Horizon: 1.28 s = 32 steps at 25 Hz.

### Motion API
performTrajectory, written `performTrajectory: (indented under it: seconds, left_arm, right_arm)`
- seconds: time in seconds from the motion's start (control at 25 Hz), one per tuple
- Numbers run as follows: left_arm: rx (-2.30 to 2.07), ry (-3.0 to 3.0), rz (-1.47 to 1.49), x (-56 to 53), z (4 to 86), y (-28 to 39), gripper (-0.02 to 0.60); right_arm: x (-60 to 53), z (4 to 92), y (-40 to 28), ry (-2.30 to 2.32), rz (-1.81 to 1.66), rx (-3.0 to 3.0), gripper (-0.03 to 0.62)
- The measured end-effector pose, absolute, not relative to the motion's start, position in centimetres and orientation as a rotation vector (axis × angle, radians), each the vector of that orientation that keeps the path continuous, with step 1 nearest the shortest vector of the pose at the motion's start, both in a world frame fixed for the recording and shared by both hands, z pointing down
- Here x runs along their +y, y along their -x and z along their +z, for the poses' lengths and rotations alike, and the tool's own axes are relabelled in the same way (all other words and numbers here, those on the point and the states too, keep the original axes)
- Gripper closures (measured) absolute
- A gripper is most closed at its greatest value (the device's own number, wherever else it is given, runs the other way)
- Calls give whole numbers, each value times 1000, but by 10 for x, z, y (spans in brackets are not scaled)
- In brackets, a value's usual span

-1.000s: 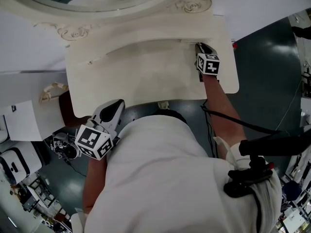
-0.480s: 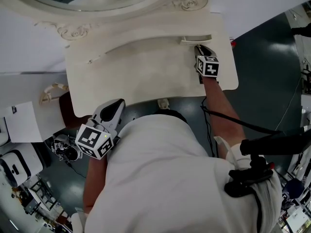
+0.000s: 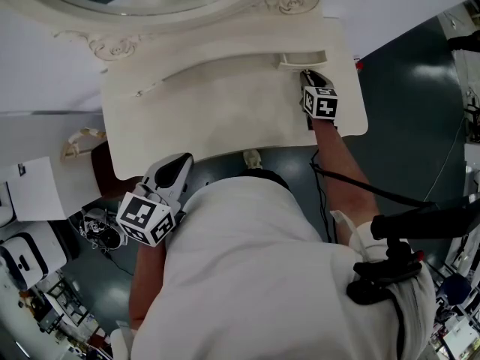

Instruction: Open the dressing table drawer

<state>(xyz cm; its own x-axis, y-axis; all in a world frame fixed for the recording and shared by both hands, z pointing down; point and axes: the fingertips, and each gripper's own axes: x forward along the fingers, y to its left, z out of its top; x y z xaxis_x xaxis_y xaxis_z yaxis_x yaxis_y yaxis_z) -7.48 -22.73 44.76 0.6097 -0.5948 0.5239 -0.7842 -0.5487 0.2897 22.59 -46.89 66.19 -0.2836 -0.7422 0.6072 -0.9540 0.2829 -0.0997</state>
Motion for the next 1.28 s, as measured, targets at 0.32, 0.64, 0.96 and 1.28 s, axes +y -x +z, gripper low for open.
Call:
performTrajectory:
  seconds: [0.32,0.64,0.96,1.28]
  left_arm:
    - [-1086,-2333,494,-221,448,79,580]
    - [-1087,-2336,483,-214,449,86,580]
    - [-1078,-2345,470,-204,447,97,580]
    - [-1038,-2374,449,-186,446,110,580]
  right_arm:
    - [-462,662,-226,-1525,634,-2103,500]
    - [-456,662,-226,-1524,622,-2091,500]
    - [-448,665,-227,-1511,622,-2063,444]
    - [-408,660,-225,-1538,654,-2034,463]
